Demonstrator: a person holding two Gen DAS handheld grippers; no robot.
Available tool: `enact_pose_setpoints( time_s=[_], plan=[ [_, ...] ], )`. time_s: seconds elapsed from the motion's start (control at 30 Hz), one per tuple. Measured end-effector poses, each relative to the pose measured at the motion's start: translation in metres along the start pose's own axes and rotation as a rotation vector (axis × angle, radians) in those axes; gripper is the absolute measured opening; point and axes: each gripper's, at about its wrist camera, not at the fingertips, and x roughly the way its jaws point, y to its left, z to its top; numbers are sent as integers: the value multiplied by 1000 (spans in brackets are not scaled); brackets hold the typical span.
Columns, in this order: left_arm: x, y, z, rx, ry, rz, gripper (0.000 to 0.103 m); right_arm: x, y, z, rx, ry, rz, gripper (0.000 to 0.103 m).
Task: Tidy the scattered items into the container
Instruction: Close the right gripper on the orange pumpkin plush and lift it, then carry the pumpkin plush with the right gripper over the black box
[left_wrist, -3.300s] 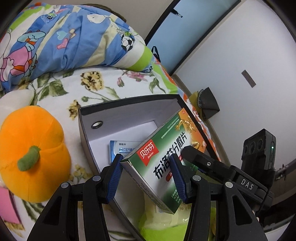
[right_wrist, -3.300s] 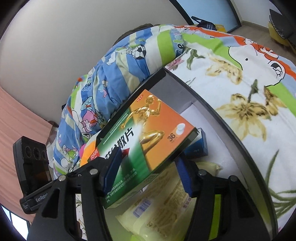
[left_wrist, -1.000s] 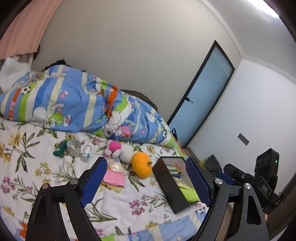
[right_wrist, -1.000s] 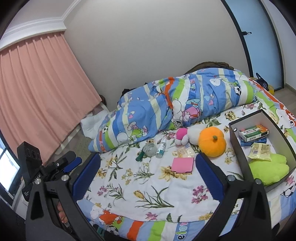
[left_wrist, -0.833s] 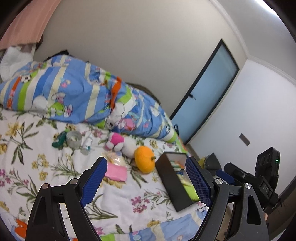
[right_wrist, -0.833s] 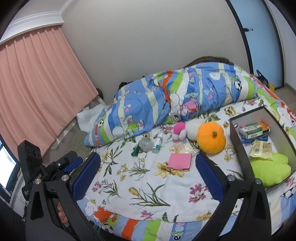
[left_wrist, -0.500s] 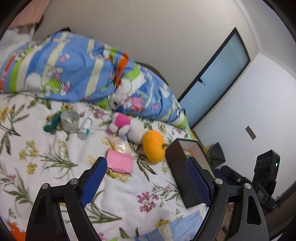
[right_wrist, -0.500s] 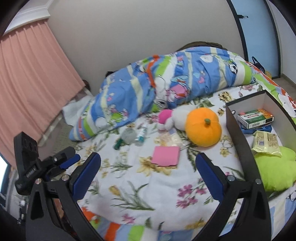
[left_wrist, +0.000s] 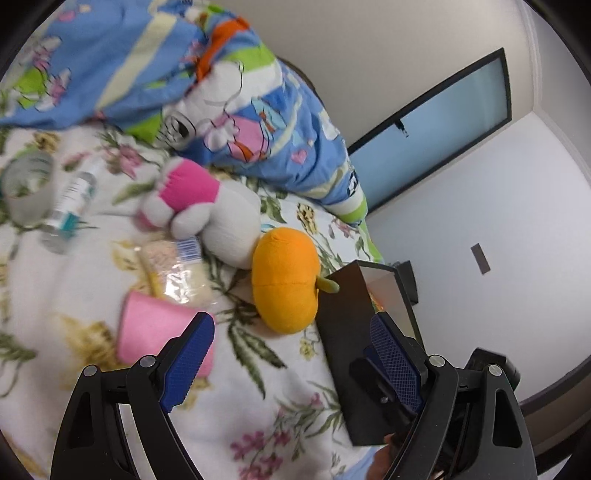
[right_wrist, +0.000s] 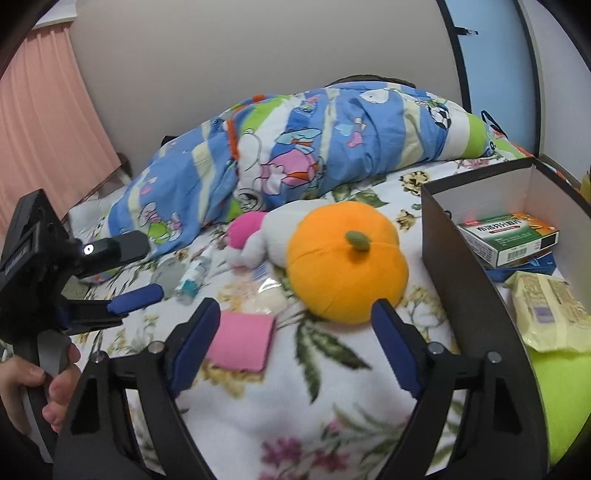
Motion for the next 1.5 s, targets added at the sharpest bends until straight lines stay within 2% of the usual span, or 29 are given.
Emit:
enact_pose_setpoints(
  time_s=[0.13, 0.23, 0.37, 0.6, 0.83, 0.97, 1.0, 1.1, 1.23, 1.5],
  plan=[
    [40, 13, 10, -54, 46, -27, 87, 33, -13, -2, 10, 26, -22, 85],
    [69, 25, 16, -110, 87, -63, 87, 53, -14, -6, -33, 33, -56, 85],
    [94, 29, 21, -133, 123, -89, 87, 70, -14, -10, -102, 11, -86, 85],
    [129, 32, 27, -120, 166, -102, 86, 95, -12, -18, -267, -11, -171, 85],
    [156, 27, 33, -70, 201, -89, 86, 111, 6, -24, -489, -67, -256, 94],
    [170, 20, 31, -28, 232, -76, 84, 126, 8, -24, -566, -48, -318, 99],
    [172, 18, 31, -18, 232, -68, 73, 126, 6, -23, -564, -48, -320, 95],
    [171, 14, 30, 8, 215, -52, 63, 119, -6, -14, -494, -57, -286, 85],
    [164, -1, 28, 50, 196, -26, 63, 107, -6, -10, -472, -67, -282, 78],
    [116, -50, 32, 127, 135, -19, 62, 51, 5, 18, -416, -145, -240, 77]
  ],
)
